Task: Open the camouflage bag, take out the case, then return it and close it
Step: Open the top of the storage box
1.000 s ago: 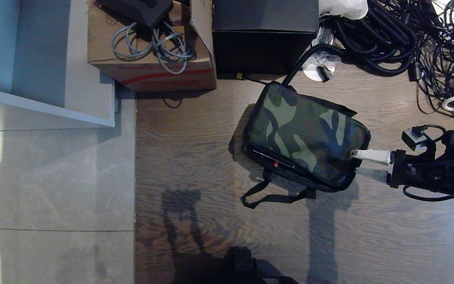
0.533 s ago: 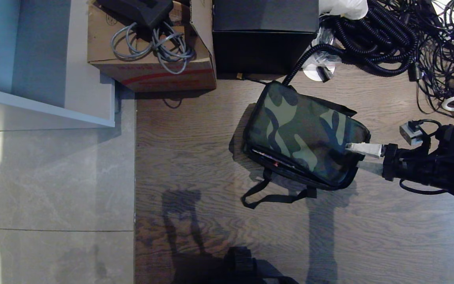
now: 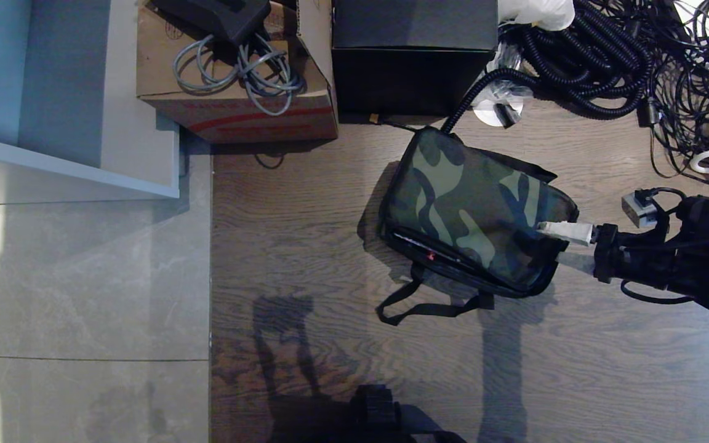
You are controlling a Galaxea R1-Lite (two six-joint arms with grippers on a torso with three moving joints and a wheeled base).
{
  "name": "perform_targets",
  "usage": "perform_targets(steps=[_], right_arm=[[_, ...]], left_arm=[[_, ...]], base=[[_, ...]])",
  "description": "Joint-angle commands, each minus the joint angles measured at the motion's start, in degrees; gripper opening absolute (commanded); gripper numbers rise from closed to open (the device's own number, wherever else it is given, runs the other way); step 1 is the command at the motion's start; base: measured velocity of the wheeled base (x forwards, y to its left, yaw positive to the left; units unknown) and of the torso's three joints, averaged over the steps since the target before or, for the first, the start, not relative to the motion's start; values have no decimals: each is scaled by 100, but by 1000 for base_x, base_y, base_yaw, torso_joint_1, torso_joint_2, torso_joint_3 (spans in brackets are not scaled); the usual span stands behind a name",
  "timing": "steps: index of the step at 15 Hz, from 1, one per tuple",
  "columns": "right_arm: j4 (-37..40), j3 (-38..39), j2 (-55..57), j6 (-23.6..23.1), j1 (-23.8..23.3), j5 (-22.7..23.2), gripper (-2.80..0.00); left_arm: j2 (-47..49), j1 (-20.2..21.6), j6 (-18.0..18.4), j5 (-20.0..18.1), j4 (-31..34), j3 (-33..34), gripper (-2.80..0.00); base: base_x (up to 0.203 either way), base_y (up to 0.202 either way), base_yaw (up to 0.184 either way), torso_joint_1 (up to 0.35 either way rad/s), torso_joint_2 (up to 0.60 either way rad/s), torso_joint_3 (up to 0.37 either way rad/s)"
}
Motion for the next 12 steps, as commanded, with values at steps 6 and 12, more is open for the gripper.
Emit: perform_targets(steps=[6, 12], right_arm=[[-151, 14, -21, 172, 61, 19, -280], [-79, -406, -281, 888, -6, 30, -280]], left_arm=[[0, 0, -4, 2, 0, 0, -280], [0, 0, -4, 2, 0, 0, -280]], base=[[0, 0, 0, 0, 0, 0], [0, 0, 0, 0, 0, 0]])
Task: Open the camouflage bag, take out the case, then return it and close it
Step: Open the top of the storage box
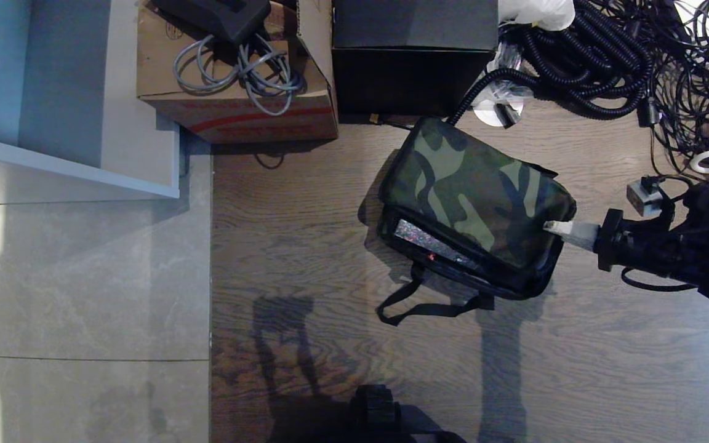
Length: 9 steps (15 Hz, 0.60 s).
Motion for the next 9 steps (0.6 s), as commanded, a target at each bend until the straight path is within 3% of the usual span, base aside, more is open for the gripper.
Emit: perform_targets(steps=[1, 4, 8, 9], right_arm=[[-47, -394, -167, 658, -64, 30, -280], [-87, -1143, -276, 1618, -376, 16, -280], [-96, -1834, -181, 2187, -586, -331, -280], [-102, -1909, -152, 2207, -589, -410, 0]], left_arm=[[0, 0, -2, 2, 2, 0, -280], [0, 0, -2, 2, 2, 0, -280], [0, 0, -2, 2, 2, 0, -280], [0, 0, -2, 2, 2, 0, -280]], base=[[0, 0, 0, 0, 0, 0], [0, 0, 0, 0, 0, 0], [0, 0, 0, 0, 0, 0], [0, 0, 0, 0, 0, 0]])
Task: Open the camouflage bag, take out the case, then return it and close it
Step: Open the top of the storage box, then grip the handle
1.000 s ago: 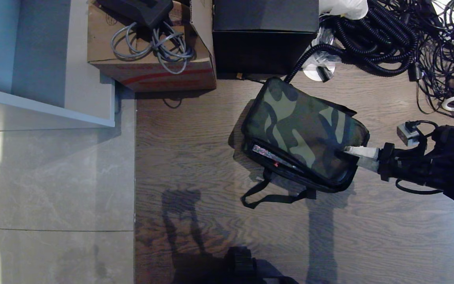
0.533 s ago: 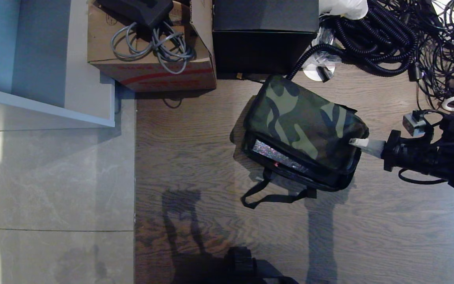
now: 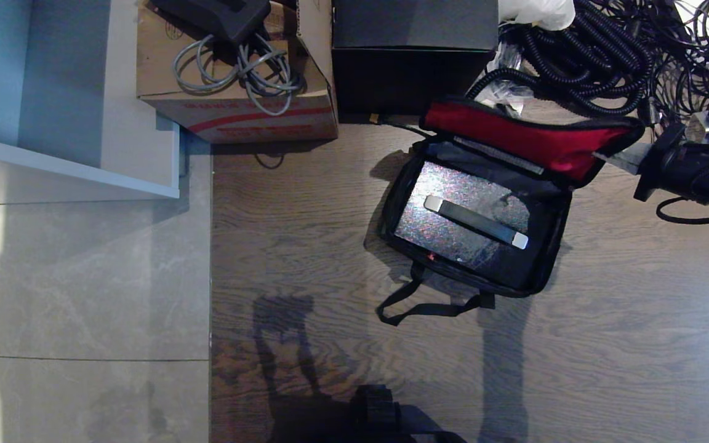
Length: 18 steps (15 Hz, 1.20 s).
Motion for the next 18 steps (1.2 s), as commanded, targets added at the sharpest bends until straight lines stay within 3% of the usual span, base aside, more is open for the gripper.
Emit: perform_targets(steps=[1, 8, 13, 16, 17, 18], right_arm=[[-72, -241, 107, 40, -26, -132, 0], [-1418, -558, 717, 13, -150, -821, 0], [-1739, -506, 108, 46, -747, -685, 0], [-1644, 309, -700, 39, -858, -400, 0], [-1591, 666, -1014, 12, -872, -360, -280], [-1560, 983, -1308, -9, -878, -306, -280]], left_arm=[[0, 0, -4, 2, -4, 0, -280], [0, 0, -4, 2, 2, 0, -280], [0, 0, -4, 2, 2, 0, -280], [0, 0, -4, 2, 2, 0, -280], [0, 0, -4, 2, -3, 0, -280], [0, 0, -4, 2, 2, 0, -280]], base=[[0, 0, 0, 0, 0, 0], [0, 0, 0, 0, 0, 0], [0, 0, 0, 0, 0, 0], [0, 0, 0, 0, 0, 0], [0, 0, 0, 0, 0, 0], [0, 0, 0, 0, 0, 0]])
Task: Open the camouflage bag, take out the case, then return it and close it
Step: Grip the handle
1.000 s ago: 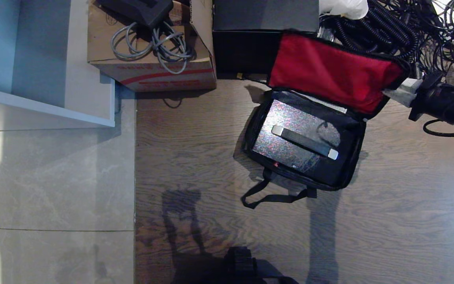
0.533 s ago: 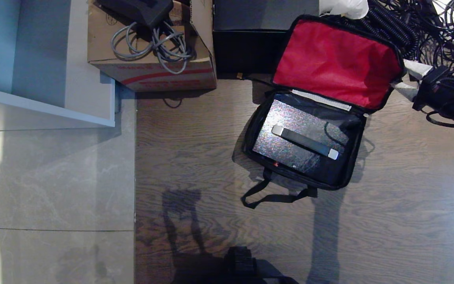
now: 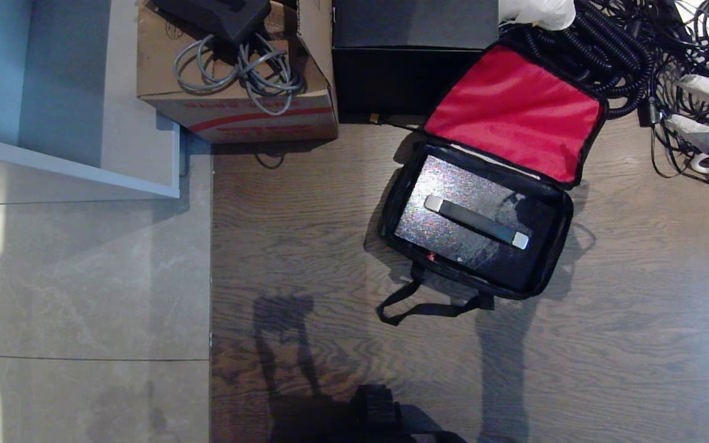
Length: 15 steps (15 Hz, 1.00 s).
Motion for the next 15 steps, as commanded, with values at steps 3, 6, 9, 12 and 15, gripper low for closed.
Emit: perform_targets(steps=[3, 6, 9, 12, 15], right_arm=[[42, 1621, -1817, -99, -48, 681, -280], [87, 3183, -3063, -762, -41, 1397, -280], [1099, 4055, -4420, -2112, 221, 1706, -280], [4483, 4351, -5318, -4383, 857, 778, -280], [6107, 4692, -6467, -5907, 1859, -1622, -280]], left_arm=[[0, 0, -4, 2, 2, 0, -280], [0, 0, -4, 2, 2, 0, -280], [0, 0, -4, 2, 2, 0, -280], [0, 0, -4, 2, 2, 0, -280], [0, 0, -4, 2, 2, 0, -280]], base=[[0, 0, 0, 0, 0, 0], [0, 0, 0, 0, 0, 0], [0, 0, 0, 0, 0, 0], [0, 0, 0, 0, 0, 0], [0, 0, 0, 0, 0, 0]])
